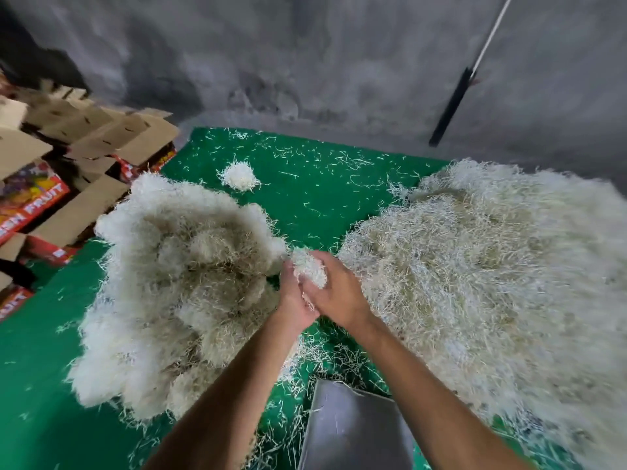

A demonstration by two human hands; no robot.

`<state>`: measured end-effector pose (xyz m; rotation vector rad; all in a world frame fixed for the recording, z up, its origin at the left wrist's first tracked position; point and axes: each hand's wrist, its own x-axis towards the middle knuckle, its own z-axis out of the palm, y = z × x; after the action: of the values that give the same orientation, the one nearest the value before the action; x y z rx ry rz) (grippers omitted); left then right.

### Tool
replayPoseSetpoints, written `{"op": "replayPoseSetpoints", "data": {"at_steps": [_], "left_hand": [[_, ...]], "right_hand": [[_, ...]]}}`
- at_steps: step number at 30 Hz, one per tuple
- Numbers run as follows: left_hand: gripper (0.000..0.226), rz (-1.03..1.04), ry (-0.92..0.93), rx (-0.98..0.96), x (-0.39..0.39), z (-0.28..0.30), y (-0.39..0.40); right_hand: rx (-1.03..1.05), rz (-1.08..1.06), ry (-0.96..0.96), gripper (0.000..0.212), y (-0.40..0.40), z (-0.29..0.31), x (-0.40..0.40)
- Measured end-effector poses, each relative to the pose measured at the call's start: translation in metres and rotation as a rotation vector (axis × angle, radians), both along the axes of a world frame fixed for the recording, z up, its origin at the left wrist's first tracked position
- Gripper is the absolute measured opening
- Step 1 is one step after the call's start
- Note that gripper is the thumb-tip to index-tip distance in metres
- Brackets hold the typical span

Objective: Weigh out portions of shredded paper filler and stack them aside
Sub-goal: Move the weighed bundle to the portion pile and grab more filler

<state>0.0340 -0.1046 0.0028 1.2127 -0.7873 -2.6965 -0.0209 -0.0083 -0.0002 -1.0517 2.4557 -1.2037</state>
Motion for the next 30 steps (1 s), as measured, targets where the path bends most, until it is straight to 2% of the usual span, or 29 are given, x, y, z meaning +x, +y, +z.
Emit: {"op": "replayPoseSetpoints", "data": {"at_steps": [2, 4, 6, 7, 8, 10, 11, 12, 13, 14, 15, 17, 18, 19, 20, 24, 27, 30], "left_hand": [[0.035, -0.079, 0.066, -0.135, 0.020, 0.028, 0.008], [0.036, -0.162, 0.140, -0.240, 0.041, 0.043, 0.015], [0.039, -0.249, 0.236, -0.266, 0.065, 0.045, 0.022], [0.036, -0.295, 0.264, -0.319, 0.079, 0.042, 0.025], [0.039, -0.351, 0.267, -0.457, 0.093, 0.040, 0.029], [0.057, -0.459, 0.187, -0.868, 0.120, 0.025, 0.040], [0.067, -0.529, 0.129, -1.084, 0.132, 0.015, 0.046], [0.074, -0.594, 0.089, -1.221, 0.143, 0.004, 0.052], [0.078, -0.638, 0.077, -1.222, 0.154, -0.004, 0.062], [0.078, -0.671, 0.054, -1.090, 0.164, -0.010, 0.071], [0.078, -0.672, 0.033, -0.891, 0.176, -0.012, 0.080], [0.074, -0.523, -0.018, -0.407, 0.188, -0.010, 0.097], [0.076, -0.424, -0.078, -0.272, 0.191, -0.014, 0.100], [0.076, -0.384, -0.139, -0.267, 0.192, -0.019, 0.102], [0.073, -0.393, -0.198, -0.344, 0.194, -0.025, 0.102], [0.034, -0.451, -0.212, -0.641, 0.210, -0.043, 0.097], [0.032, -0.366, -0.184, -0.754, 0.224, -0.054, 0.084], [0.026, -0.356, -0.161, -0.727, 0.239, -0.063, 0.076]], "right_hand": [[-0.203, -0.176, -0.240, 0.061, 0.014, 0.024, 0.027], [-0.337, -0.361, -0.464, 0.074, 0.031, 0.038, 0.048], [-0.370, -0.458, -0.540, 0.086, 0.054, 0.045, 0.063], [-0.336, -0.474, -0.517, 0.082, 0.066, 0.046, 0.071], [-0.307, -0.488, -0.485, 0.073, 0.077, 0.048, 0.079], [-0.285, -0.518, -0.470, 0.060, 0.101, 0.045, 0.096], [-0.294, -0.511, -0.482, 0.063, 0.113, 0.042, 0.106], [-0.309, -0.482, -0.495, 0.072, 0.125, 0.038, 0.117], [-0.315, -0.449, -0.505, 0.079, 0.136, 0.031, 0.128], [-0.296, -0.430, -0.505, 0.079, 0.147, 0.023, 0.138], [-0.257, -0.431, -0.502, 0.077, 0.156, 0.013, 0.149], [-0.159, -0.467, -0.515, 0.068, 0.172, -0.010, 0.165], [-0.120, -0.492, -0.530, 0.059, 0.179, -0.021, 0.172], [-0.084, -0.510, -0.527, 0.047, 0.188, -0.031, 0.177], [-0.042, -0.523, -0.502, 0.037, 0.196, -0.038, 0.179], [0.030, -0.586, -0.470, 0.014, 0.223, -0.044, 0.183], [0.016, -0.678, -0.425, 0.014, 0.233, -0.049, 0.189], [-0.021, -0.723, -0.411, 0.025, 0.238, -0.057, 0.197]]}}
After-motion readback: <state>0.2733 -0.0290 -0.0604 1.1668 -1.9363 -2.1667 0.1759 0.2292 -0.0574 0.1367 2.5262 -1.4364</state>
